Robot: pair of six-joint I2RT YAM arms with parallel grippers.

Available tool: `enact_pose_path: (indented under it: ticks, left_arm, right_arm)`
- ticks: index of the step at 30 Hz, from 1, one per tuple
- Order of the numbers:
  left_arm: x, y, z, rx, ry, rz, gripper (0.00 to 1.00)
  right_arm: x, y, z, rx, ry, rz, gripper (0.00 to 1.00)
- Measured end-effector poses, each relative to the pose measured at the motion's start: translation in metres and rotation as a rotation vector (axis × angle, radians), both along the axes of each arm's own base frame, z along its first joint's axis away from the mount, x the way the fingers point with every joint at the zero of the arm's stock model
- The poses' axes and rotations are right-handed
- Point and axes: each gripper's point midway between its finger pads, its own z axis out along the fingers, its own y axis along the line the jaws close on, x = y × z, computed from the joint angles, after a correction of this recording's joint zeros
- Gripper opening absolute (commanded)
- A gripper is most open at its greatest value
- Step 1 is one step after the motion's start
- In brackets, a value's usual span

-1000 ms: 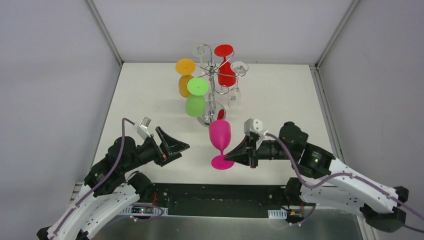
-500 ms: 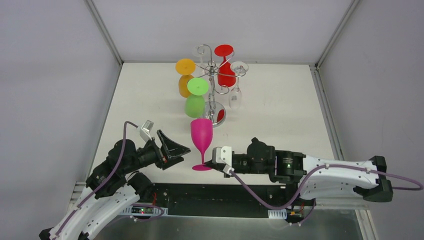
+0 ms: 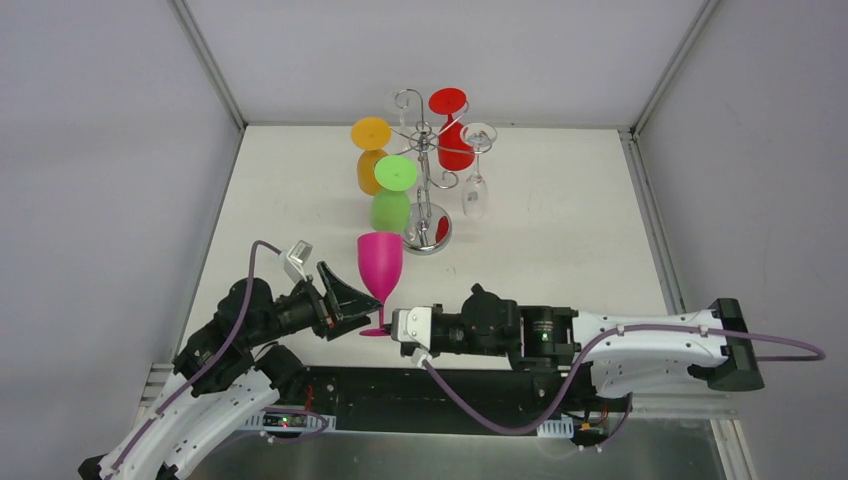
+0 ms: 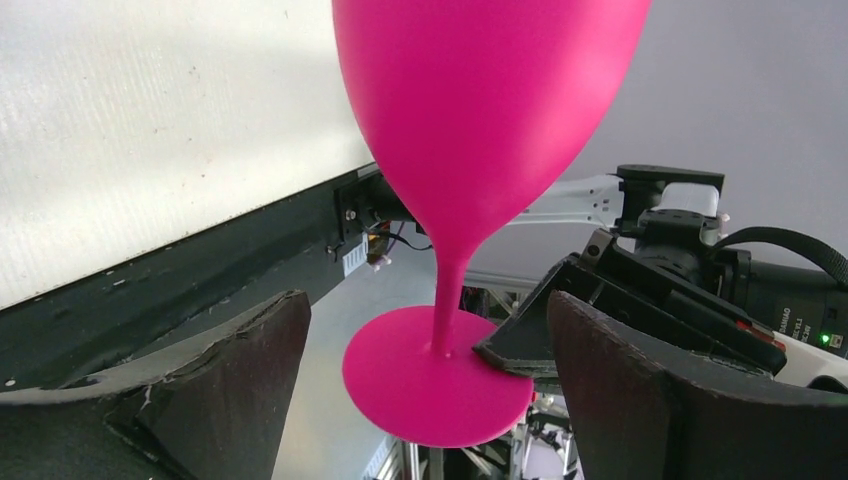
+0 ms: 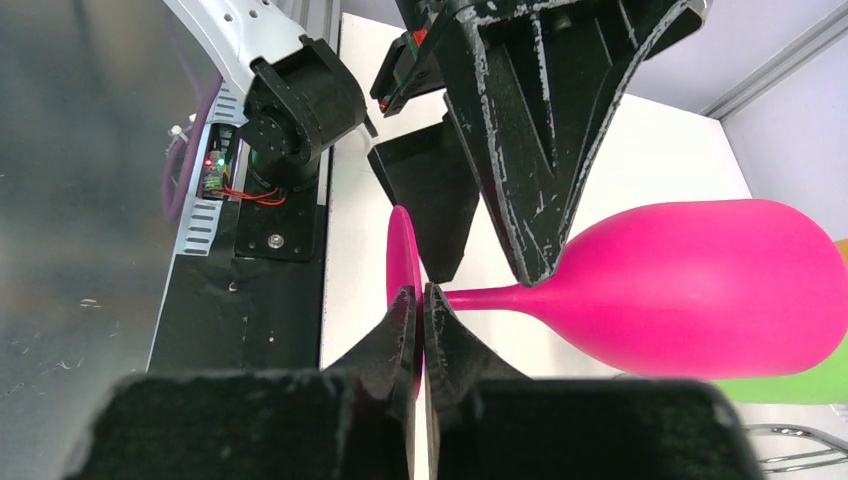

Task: Take the wine glass off the wine glass rack
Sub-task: Place the wine glass at the center of the board.

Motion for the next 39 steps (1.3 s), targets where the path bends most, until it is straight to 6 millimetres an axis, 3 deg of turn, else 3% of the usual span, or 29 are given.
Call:
enact_pose_path:
  ticks: [19, 23, 24, 31, 36, 39]
  left_arm:
    - [-0.002, -0.007, 0.001, -0.008, -0.021, -0.049, 0.28]
    - [-0.002, -0.008, 0.002, -0.012, -0.025, -0.05, 0.03]
    - [-0.002, -0.008, 0.001, -0.012, -0.028, -0.053, 0.0]
    - [-0.002, -0.01, 0.0, -0.001, -0.037, -0.071, 0.0]
    - [-0.002, -0.012, 0.0, 0.0, -0.048, -0.08, 0.0]
    - [-0.001, -0.013, -0.001, 0.01, -0.056, -0.087, 0.0]
  right_arm:
    - [-0.005, 0.021, 0.001, 0.014, -0.012, 0.015, 0.0]
    - [-0.007, 0.022, 0.001, 0.014, -0.012, 0.019, 0.0]
    - [-0.007, 0.022, 0.001, 0.013, -0.011, 0.019, 0.0]
    - [-0.007, 0.021, 0.0, 0.009, 0.007, 0.01, 0.02]
    - [-0.008, 0.019, 0.003, 0.02, 0.026, 0.008, 0.34]
    - [-0.011, 0.015, 0.011, 0.041, 0.042, 0.011, 0.45]
